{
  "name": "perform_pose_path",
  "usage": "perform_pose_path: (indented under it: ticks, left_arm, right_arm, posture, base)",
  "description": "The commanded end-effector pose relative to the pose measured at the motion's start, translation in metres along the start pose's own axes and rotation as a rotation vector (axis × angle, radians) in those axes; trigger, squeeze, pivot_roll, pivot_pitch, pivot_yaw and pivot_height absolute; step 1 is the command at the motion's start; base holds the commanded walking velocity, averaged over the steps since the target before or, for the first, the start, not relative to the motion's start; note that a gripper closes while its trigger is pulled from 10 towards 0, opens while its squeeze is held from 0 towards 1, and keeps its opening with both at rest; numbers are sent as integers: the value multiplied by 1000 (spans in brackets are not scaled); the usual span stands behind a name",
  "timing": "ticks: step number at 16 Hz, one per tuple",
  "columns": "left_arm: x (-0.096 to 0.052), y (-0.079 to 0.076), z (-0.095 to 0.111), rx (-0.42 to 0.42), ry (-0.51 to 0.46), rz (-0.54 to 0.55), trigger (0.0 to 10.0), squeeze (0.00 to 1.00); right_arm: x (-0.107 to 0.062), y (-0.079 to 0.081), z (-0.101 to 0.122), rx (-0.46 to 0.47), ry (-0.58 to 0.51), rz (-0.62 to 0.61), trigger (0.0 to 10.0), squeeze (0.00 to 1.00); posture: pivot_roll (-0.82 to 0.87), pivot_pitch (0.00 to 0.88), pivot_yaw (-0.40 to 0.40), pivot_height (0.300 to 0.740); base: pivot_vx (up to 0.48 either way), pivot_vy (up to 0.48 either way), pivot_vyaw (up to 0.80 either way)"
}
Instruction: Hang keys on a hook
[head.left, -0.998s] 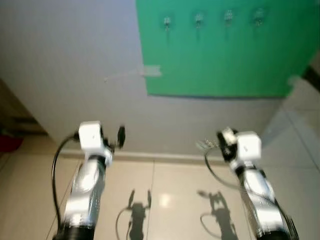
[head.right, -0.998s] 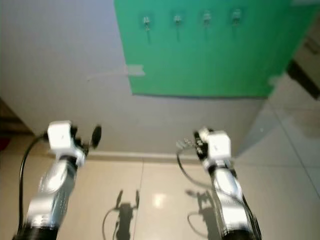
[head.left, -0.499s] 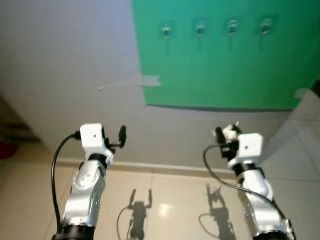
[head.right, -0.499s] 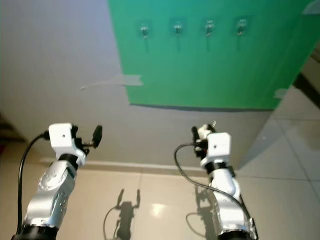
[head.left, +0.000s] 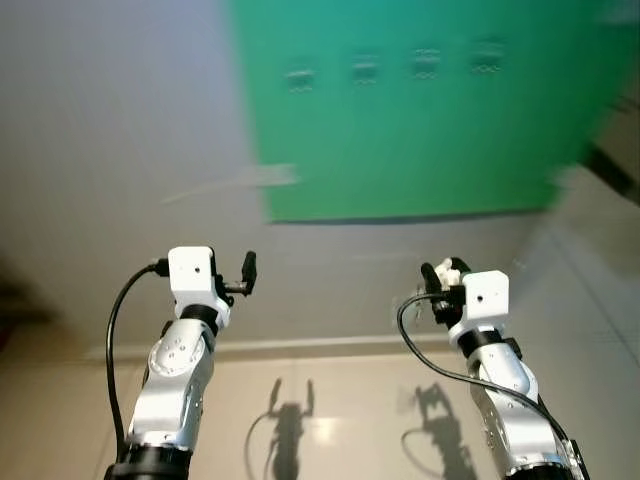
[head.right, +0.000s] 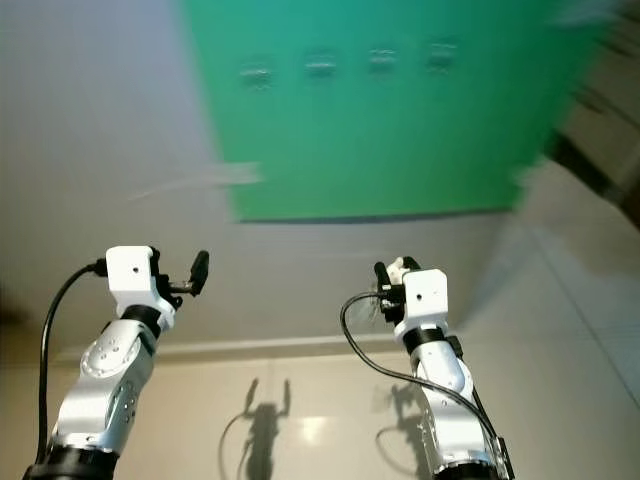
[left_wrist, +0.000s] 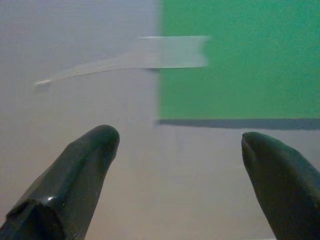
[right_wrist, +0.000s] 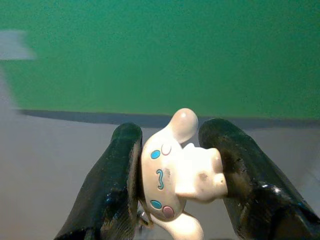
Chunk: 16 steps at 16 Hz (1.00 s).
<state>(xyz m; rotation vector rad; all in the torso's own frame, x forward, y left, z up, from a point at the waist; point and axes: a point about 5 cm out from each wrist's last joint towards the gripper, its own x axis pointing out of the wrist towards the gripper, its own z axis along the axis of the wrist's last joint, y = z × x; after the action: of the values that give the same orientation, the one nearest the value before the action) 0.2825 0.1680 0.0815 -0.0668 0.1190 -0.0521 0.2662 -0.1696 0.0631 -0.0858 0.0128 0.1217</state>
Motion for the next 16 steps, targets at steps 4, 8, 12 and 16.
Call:
perform_pose_path:
  ticks: [4, 8, 12, 16]
  left_arm:
    - [5, -8, 2, 22, -1, -16, 10000, 0]
    - [5, -9, 0, 7, 9, -28, 10000, 0]
    - [4, -10, -2, 1, 13, -22, 10000, 0]
    - [4, -9, -4, 8, 25, -13, 10000, 0]
  right_arm:
    - [7, 0, 5, -34, -1, 9, 10000, 0]
    - [10, 0, 6, -41, 9, 13, 10000, 0]
    - [14, 0, 6, -75, 22, 36, 10000, 0]
    - [20, -4, 8, -69, 24, 26, 10000, 0]
  posture:
    - [-137, 0, 95, 740]
    - [-133, 0, 92, 740]
    - [-126, 0, 82, 740]
    - [-118, 0, 74, 740]
  base:
    - [206, -409, 0]
    - [0, -472, 361]
    - [0, -224, 736]
    - [0, 0, 0]
